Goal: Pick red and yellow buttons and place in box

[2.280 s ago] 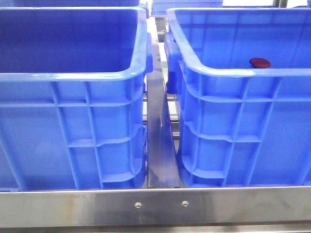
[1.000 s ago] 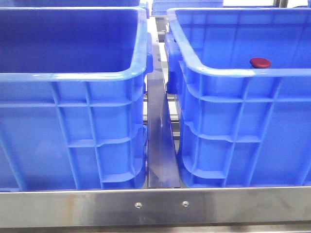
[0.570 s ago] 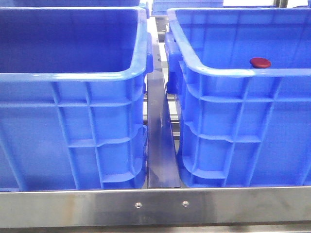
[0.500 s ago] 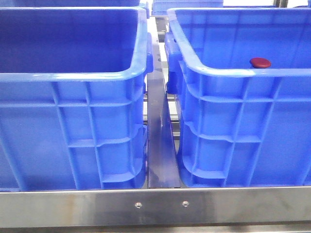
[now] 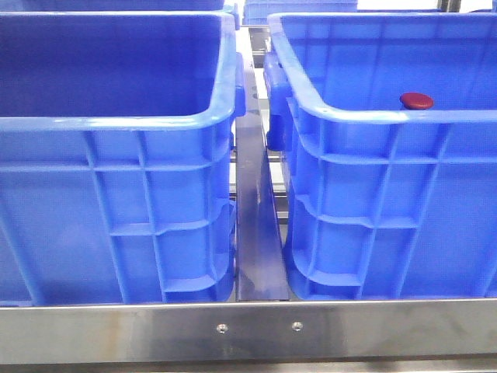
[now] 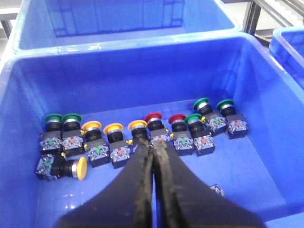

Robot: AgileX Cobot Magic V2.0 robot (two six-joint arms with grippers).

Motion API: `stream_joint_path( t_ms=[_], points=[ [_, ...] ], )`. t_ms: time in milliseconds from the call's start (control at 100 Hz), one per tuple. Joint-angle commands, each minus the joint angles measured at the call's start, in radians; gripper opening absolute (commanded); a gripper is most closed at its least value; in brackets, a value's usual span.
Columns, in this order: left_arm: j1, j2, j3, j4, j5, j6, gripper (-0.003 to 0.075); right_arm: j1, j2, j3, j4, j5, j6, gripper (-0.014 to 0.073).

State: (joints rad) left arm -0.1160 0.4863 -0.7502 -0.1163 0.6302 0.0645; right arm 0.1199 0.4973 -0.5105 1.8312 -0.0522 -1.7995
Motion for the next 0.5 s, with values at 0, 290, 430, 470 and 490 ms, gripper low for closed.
stream_joint_path(
  t_ms=[0, 290, 430, 470, 490],
  points=[
    [0.004, 0.003, -0.021, 0.013, -0.096, -0.008, -0.0019, 0.001, -0.001, -0.028, 0.088, 0.029, -0.003, -0.0088],
    [0.004, -0.153, 0.236, 0.048, -0.358, -0.008, -0.0019, 0.001, -0.001, -0.028, 0.088, 0.029, -0.003, -0.0088],
    [0.004, -0.270, 0.394, 0.071, -0.469, -0.008, -0.0019, 0.001, -0.001, -0.028, 0.088, 0.029, -0.003, -0.0088],
    [0.004, -0.305, 0.431, 0.074, -0.489, -0.008, -0.0019, 0.001, -0.001, -0.028, 0.088, 0.029, -0.003, -0.0088],
    [0.004, -0.323, 0.452, 0.076, -0.495, -0.008, -0.0019, 0.001, -0.001, -0.028, 0.088, 0.029, -0.003, -0.0088]
  ],
)
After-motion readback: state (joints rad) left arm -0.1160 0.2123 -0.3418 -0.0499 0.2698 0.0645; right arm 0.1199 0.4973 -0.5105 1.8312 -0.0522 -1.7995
